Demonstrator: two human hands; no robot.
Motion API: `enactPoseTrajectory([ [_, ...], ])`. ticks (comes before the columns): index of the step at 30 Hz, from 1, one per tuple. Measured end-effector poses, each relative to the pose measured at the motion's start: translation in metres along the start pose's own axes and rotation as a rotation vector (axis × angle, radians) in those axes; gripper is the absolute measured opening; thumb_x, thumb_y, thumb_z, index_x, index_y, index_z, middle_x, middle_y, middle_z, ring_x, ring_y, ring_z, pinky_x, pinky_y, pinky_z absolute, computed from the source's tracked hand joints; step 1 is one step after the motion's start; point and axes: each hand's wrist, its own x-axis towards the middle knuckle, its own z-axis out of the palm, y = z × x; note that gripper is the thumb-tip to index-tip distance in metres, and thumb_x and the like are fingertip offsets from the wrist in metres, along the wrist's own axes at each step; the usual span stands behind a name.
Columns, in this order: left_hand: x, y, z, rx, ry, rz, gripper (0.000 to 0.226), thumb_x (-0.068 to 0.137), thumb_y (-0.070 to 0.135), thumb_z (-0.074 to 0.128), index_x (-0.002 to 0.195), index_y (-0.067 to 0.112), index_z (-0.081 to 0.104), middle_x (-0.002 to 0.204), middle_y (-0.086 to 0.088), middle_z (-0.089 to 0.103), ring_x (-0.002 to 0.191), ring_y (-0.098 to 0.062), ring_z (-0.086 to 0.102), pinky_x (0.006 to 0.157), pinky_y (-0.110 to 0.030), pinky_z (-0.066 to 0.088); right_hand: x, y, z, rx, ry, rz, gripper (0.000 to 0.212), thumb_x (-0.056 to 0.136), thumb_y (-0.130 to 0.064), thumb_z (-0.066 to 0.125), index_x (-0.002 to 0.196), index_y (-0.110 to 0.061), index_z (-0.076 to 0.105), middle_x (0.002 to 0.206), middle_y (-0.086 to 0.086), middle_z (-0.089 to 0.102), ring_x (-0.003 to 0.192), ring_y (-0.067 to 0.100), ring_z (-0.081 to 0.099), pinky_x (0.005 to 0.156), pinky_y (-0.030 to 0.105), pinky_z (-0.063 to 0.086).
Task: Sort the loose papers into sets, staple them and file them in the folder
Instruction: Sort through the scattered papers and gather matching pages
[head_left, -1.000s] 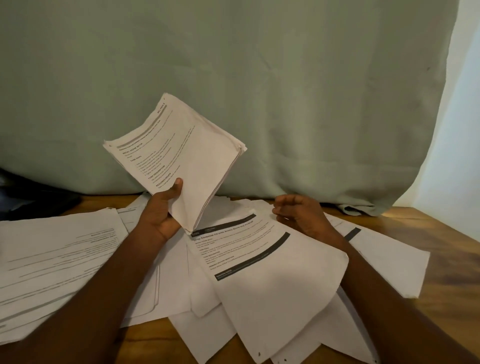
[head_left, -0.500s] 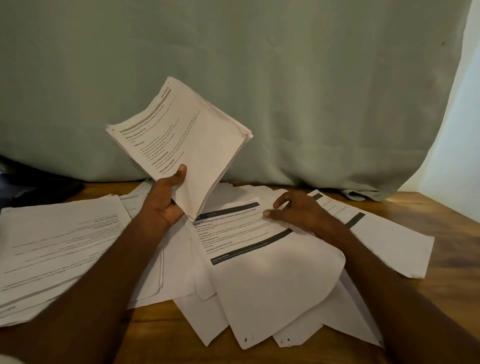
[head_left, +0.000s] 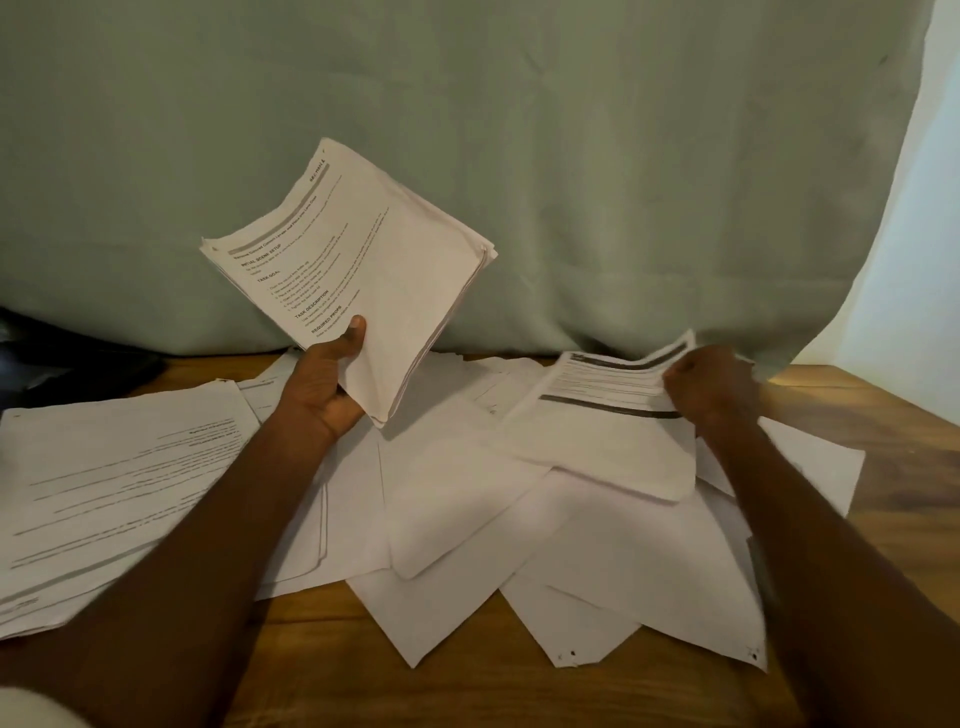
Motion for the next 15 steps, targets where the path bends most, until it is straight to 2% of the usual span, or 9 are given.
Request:
enactPoseTrajectory([
  [3, 0.0, 0.005, -0.002, 0.002, 0.041, 0.019, 0.025, 0.104, 0.007, 0.055, 0.115, 0.026, 0.065, 0.098, 0.004, 0.08, 0.094, -0.016, 0.072, 0.087, -0.039, 0.062, 0.001, 0.014, -0.001, -0.138, -0.022, 0.093, 0.032, 0.087, -0.015, 0.068, 0.117, -0.007, 0.066, 0.128, 0.024, 0.061, 0.117, 0.045, 0.059, 0.094, 0.045, 0.051],
  [5, 0.0, 0.007, -0.004, 0.005, 0.068, 0.017, 0.024, 0.103, 0.007, 0.057, 0.114, 0.026, 0.065, 0.096, 0.004, 0.08, 0.09, -0.016, 0.073, 0.083, -0.037, 0.063, -0.005, 0.01, 0.001, -0.299, -0.05, 0.046, 0.038, 0.085, -0.019, 0.071, 0.122, -0.011, 0.064, 0.136, 0.024, 0.048, 0.126, 0.045, 0.046, 0.101, 0.048, 0.045],
  [7, 0.001, 0.007, -0.005, 0.017, 0.083, 0.01, 0.023, 0.103, 0.007, 0.057, 0.113, 0.025, 0.066, 0.094, 0.004, 0.08, 0.09, -0.016, 0.073, 0.081, -0.036, 0.064, -0.016, -0.008, 0.003, -0.405, -0.009, -0.062, 0.04, 0.081, -0.022, 0.072, 0.119, -0.012, 0.062, 0.135, 0.022, 0.042, 0.128, 0.044, 0.039, 0.102, 0.051, 0.041],
  [9, 0.003, 0.007, -0.007, 0.004, 0.086, 0.0, 0.023, 0.103, 0.007, 0.057, 0.11, 0.025, 0.071, 0.096, 0.003, 0.08, 0.09, -0.017, 0.074, 0.08, -0.036, 0.064, -0.035, -0.038, 0.006, -0.412, 0.052, -0.254, 0.034, 0.082, -0.023, 0.072, 0.114, -0.013, 0.064, 0.13, 0.019, 0.047, 0.123, 0.041, 0.045, 0.098, 0.05, 0.045],
  [10, 0.003, 0.008, -0.008, -0.016, 0.088, -0.004, 0.025, 0.103, 0.007, 0.057, 0.107, 0.024, 0.074, 0.097, 0.002, 0.08, 0.088, -0.017, 0.075, 0.077, -0.037, 0.065, -0.047, -0.055, 0.008, -0.32, 0.034, -0.369, 0.027, 0.084, -0.023, 0.069, 0.11, -0.013, 0.067, 0.124, 0.016, 0.055, 0.118, 0.038, 0.052, 0.095, 0.048, 0.05],
  [11, 0.004, 0.011, -0.01, -0.03, 0.093, -0.003, 0.026, 0.102, 0.006, 0.058, 0.106, 0.025, 0.076, 0.098, 0.001, 0.08, 0.086, -0.017, 0.076, 0.074, -0.037, 0.065, -0.061, -0.07, 0.011, -0.162, -0.05, -0.468, 0.02, 0.088, -0.024, 0.067, 0.106, -0.015, 0.071, 0.117, 0.012, 0.063, 0.111, 0.033, 0.059, 0.092, 0.045, 0.053],
  [13, 0.006, 0.019, -0.016, -0.016, 0.117, 0.023, 0.023, 0.102, 0.007, 0.058, 0.114, 0.024, 0.069, 0.098, 0.001, 0.08, 0.084, -0.017, 0.077, 0.071, -0.036, 0.065, -0.096, -0.091, 0.022, 0.109, -0.363, -0.615, 0.02, 0.093, -0.035, 0.069, 0.104, -0.019, 0.075, 0.108, 0.003, 0.071, 0.102, 0.022, 0.065, 0.091, 0.04, 0.053],
  [15, 0.008, 0.029, -0.025, 0.036, 0.164, 0.046, 0.028, 0.102, 0.009, 0.06, 0.127, 0.022, 0.062, 0.102, 0.001, 0.078, 0.087, -0.017, 0.075, 0.077, -0.038, 0.063, -0.133, -0.101, 0.035, 0.101, -0.614, -0.774, 0.044, 0.091, -0.059, 0.066, 0.119, -0.025, 0.07, 0.12, -0.002, 0.067, 0.111, 0.016, 0.06, 0.1, 0.04, 0.047],
])
